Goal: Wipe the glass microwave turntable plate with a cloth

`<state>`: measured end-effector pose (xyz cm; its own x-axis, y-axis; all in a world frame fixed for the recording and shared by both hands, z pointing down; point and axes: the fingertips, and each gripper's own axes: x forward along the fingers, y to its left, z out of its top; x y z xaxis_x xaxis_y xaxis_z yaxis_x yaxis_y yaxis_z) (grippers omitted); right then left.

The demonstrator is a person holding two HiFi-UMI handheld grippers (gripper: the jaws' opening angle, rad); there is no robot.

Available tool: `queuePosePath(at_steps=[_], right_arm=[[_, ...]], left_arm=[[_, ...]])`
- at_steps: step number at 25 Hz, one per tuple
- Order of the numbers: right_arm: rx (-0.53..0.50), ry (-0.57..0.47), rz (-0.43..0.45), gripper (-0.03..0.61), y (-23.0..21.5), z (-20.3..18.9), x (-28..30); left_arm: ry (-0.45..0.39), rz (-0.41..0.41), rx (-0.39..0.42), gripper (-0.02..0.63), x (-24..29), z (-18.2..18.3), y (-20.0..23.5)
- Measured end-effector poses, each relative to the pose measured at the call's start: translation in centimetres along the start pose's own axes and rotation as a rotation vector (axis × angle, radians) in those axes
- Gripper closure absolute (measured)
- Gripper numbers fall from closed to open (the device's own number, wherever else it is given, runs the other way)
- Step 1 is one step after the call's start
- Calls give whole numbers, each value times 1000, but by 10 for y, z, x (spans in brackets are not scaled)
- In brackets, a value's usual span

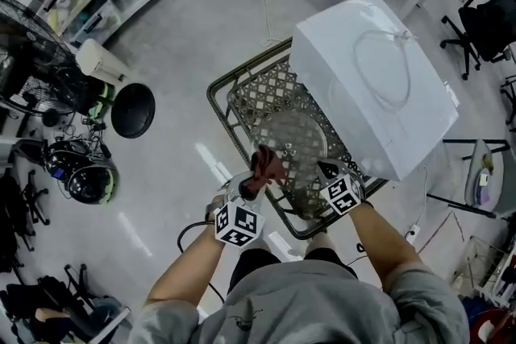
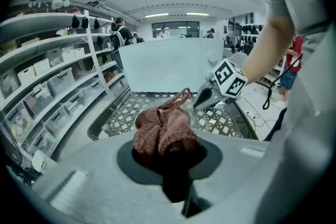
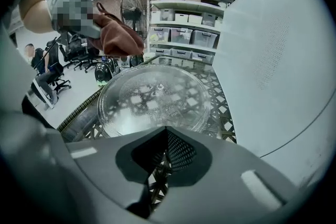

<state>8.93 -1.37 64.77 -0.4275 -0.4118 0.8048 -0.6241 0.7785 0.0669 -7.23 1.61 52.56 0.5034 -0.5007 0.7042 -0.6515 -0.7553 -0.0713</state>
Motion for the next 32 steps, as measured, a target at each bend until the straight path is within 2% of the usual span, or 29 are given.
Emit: queuePosePath(at_steps=[7, 11, 17, 21, 27, 32], right_arm=[[-49, 106, 15, 572, -6, 0, 2], [-85, 109, 18, 568, -13, 14, -2], [-27, -5, 62, 569, -3, 74, -32], [35, -90, 115, 572, -2, 117, -62], [40, -230, 163, 572, -8, 177, -123], [40, -372, 153, 572, -32, 225, -181]], left_arm=[[-63, 34, -121, 554, -29, 31, 11], [-95, 82, -154, 554, -47, 49, 27], [-134, 143, -203, 554, -83, 61, 55], [-204, 168, -248, 554, -103, 84, 73], [-296, 170, -277, 554, -126, 117, 83], [-367, 155, -301, 554, -142, 147, 82]])
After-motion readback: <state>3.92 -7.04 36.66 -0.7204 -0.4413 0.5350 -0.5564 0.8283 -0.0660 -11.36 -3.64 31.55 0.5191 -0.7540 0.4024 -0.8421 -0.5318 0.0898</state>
